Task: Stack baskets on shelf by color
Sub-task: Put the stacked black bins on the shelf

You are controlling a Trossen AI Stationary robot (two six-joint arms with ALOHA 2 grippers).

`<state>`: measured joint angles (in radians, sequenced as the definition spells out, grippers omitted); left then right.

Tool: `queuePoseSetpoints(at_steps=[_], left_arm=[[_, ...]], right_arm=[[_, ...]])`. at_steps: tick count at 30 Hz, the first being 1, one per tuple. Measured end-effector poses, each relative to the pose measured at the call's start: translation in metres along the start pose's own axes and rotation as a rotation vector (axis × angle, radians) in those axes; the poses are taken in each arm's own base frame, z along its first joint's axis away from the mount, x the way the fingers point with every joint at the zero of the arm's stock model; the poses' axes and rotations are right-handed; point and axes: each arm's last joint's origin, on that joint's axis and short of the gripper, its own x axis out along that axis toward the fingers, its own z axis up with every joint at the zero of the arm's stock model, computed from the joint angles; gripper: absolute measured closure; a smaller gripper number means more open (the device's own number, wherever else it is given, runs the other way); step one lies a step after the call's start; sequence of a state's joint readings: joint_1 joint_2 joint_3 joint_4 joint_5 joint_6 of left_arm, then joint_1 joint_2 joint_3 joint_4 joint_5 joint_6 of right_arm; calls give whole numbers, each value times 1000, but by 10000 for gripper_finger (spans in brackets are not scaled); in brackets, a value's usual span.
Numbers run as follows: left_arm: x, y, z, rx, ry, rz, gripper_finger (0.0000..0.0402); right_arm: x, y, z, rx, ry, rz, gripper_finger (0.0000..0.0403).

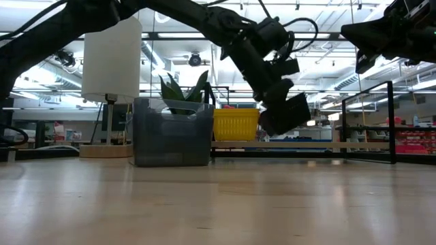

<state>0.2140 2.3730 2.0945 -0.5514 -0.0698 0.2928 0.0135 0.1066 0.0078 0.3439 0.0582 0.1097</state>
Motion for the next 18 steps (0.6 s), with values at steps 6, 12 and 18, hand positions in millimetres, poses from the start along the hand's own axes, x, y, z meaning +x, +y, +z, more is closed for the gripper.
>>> queuePoseSetpoints(at_steps=[6,12,18], left_arm=[[0,-1,-7,12,74,-16,389],[0,-2,-8,-11,84,-18,380],[-1,-5,-7,-10,80,-21,333]], right_arm=[[0,0,0,0,0,0,384],[0,0,0,0,0,0,384],[0,0,0,0,0,0,384]])
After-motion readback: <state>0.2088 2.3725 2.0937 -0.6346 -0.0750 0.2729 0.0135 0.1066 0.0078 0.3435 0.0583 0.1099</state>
